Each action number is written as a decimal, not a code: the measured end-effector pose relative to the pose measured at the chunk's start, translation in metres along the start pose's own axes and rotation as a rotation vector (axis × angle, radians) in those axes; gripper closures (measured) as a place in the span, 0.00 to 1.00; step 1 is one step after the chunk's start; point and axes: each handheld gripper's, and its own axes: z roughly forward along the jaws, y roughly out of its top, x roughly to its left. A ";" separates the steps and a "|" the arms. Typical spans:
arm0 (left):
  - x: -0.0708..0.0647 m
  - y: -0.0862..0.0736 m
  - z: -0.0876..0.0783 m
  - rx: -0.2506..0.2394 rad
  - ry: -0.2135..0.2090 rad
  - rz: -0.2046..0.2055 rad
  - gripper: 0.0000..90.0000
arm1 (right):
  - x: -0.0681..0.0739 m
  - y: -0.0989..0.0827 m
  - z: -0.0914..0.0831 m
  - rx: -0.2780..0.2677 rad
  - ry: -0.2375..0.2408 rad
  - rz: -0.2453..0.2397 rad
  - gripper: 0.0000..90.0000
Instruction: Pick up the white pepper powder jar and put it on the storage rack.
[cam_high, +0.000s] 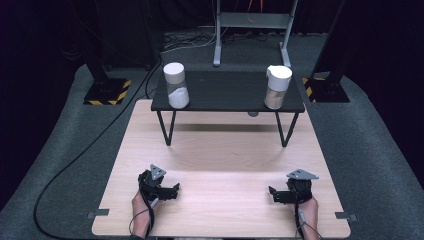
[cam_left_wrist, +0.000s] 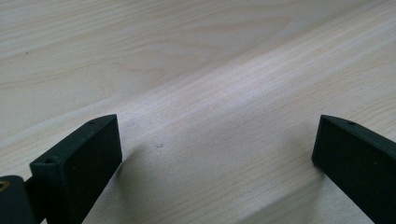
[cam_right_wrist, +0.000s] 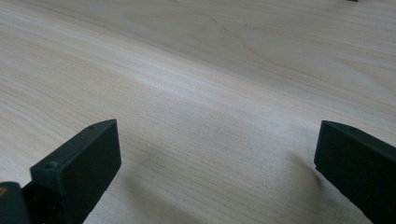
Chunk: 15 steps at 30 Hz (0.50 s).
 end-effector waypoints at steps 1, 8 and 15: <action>0.000 0.000 0.000 0.000 0.000 0.000 0.02 | 0.000 0.000 0.000 0.002 -0.001 -0.001 0.00; 0.000 0.000 0.000 -0.001 0.000 -0.001 0.02 | 0.002 0.001 0.000 0.003 -0.008 -0.006 0.00; -0.001 0.000 0.000 -0.002 0.003 0.002 0.02 | 0.000 -0.001 -0.001 -0.006 -0.006 0.006 0.00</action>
